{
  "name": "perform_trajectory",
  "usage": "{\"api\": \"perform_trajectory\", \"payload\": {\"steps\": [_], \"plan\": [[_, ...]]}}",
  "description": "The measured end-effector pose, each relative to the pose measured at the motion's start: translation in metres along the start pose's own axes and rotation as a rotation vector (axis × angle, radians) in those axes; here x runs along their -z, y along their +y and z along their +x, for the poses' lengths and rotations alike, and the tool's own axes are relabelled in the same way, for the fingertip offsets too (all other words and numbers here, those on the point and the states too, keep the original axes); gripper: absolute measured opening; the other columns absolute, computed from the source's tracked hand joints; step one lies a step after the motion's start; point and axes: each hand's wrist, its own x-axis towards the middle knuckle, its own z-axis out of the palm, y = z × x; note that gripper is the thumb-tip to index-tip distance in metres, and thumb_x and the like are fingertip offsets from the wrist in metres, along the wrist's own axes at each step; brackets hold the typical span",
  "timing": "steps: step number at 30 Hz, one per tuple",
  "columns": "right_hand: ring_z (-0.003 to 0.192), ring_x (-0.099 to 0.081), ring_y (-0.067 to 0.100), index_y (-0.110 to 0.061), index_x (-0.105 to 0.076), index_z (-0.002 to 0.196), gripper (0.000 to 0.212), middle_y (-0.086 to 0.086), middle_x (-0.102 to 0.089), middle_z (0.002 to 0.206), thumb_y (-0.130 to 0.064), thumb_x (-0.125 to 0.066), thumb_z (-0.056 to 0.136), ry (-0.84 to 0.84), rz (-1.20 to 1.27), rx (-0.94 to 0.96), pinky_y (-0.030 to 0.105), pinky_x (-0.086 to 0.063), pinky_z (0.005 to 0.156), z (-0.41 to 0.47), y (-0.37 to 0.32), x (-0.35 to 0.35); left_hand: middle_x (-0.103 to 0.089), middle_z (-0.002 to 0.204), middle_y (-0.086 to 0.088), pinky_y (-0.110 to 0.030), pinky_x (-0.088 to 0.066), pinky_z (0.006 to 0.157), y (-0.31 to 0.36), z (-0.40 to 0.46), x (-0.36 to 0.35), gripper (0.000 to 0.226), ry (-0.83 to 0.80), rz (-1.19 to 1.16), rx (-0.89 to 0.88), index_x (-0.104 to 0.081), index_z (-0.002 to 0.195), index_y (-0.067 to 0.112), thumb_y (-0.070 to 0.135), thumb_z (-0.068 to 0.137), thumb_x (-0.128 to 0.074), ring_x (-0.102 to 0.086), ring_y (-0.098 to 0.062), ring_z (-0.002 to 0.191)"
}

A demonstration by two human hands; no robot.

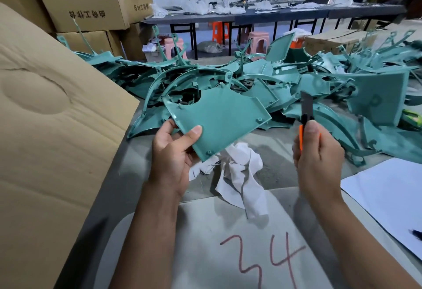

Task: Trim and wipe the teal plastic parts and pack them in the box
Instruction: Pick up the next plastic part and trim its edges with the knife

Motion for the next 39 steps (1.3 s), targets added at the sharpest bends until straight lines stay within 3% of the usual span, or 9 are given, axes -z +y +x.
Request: {"api": "perform_trajectory", "payload": {"steps": [3,6,9,17,23,27,29,35,39], "plan": [[0.044,-0.044,0.019,-0.012,-0.062,0.085,0.05,0.007,-0.058,0.066,-0.062,-0.065,0.09,-0.122,0.462,-0.274,0.026,-0.035,0.039,-0.004,-0.012,-0.01,-0.078,0.101,-0.008,-0.042,-0.063,0.069,-0.006,0.0,-0.004,0.035,-0.014,0.097,-0.077,-0.061,0.121,0.007,-0.01,0.091,-0.062,-0.075,-0.025,0.092],[0.037,-0.039,0.018,0.003,-0.063,0.091,0.043,0.007,-0.054,0.054,-0.039,-0.072,0.092,-0.179,0.437,-0.339,0.023,-0.032,0.036,-0.008,-0.012,-0.019,-0.078,0.105,-0.008,-0.052,-0.06,0.087,-0.012,-0.003,-0.008,0.038,-0.076,0.186,-0.135,-0.06,0.119,0.012,-0.013,0.09,-0.062,-0.074,-0.027,0.1],[0.036,-0.041,0.018,0.002,-0.063,0.088,0.027,0.01,-0.063,0.058,-0.022,-0.074,0.095,-0.133,0.411,-0.39,0.022,-0.032,0.036,-0.006,-0.009,-0.016,-0.076,0.111,-0.012,-0.05,-0.061,0.085,-0.014,-0.003,-0.008,0.042,-0.157,0.242,-0.176,-0.061,0.119,0.018,-0.011,0.088,-0.067,-0.073,-0.032,0.105],[0.038,-0.043,0.018,-0.013,-0.059,0.071,0.03,0.011,-0.058,0.056,-0.024,-0.077,0.092,-0.139,0.432,-0.519,0.024,-0.034,0.037,-0.006,-0.006,-0.015,-0.077,0.109,-0.009,-0.048,-0.063,0.081,-0.016,-0.002,-0.006,0.045,-0.22,0.259,-0.233,-0.064,0.118,0.026,0.001,0.08,-0.07,-0.074,-0.03,0.101],[0.038,-0.048,0.019,0.001,-0.059,0.073,0.04,0.011,-0.061,0.053,-0.028,-0.077,0.094,-0.081,0.213,-0.348,0.027,-0.038,0.038,-0.008,-0.002,-0.015,-0.078,0.107,-0.002,-0.042,-0.062,0.086,-0.015,-0.003,-0.009,0.047,-0.124,0.273,-0.341,-0.061,0.12,0.022,-0.012,0.088,-0.067,-0.075,-0.023,0.101],[0.046,-0.051,0.019,-0.006,-0.07,0.099,0.015,0.013,-0.072,0.077,-0.02,-0.075,0.095,-0.099,0.386,-0.396,0.027,-0.043,0.042,-0.006,-0.003,-0.014,-0.077,0.11,-0.005,-0.048,-0.064,0.075,-0.012,-0.003,-0.008,0.046,-0.072,0.18,-0.323,-0.062,0.12,0.023,-0.01,0.089,-0.068,-0.074,-0.029,0.101],[0.046,-0.049,0.018,-0.008,-0.068,0.107,0.025,0.015,-0.074,0.088,-0.026,-0.077,0.091,-0.134,0.478,-0.452,0.026,-0.04,0.041,-0.006,-0.006,-0.016,-0.077,0.11,-0.006,-0.051,-0.063,0.078,-0.012,-0.004,-0.008,0.045,-0.113,0.162,-0.294,-0.064,0.118,0.024,-0.009,0.087,-0.069,-0.074,-0.031,0.103],[0.043,-0.045,0.015,-0.01,-0.065,0.083,0.019,0.01,-0.062,0.065,-0.023,-0.078,0.09,-0.136,0.548,-0.514,0.023,-0.036,0.039,-0.006,-0.007,-0.012,-0.077,0.103,-0.004,-0.03,-0.061,0.064,-0.012,-0.007,-0.01,0.04,-0.252,0.172,-0.225,-0.067,0.114,0.016,-0.005,0.08,-0.071,-0.073,-0.03,0.093],[0.041,-0.043,0.018,-0.011,-0.061,0.078,0.022,0.009,-0.059,0.061,-0.017,-0.073,0.095,-0.107,0.475,-0.517,0.024,-0.034,0.041,-0.003,-0.006,-0.011,-0.078,0.102,-0.002,-0.033,-0.062,0.074,-0.015,-0.006,-0.009,0.042,-0.249,0.2,-0.252,-0.068,0.108,0.021,-0.005,0.076,-0.072,-0.075,-0.019,0.095]]}}
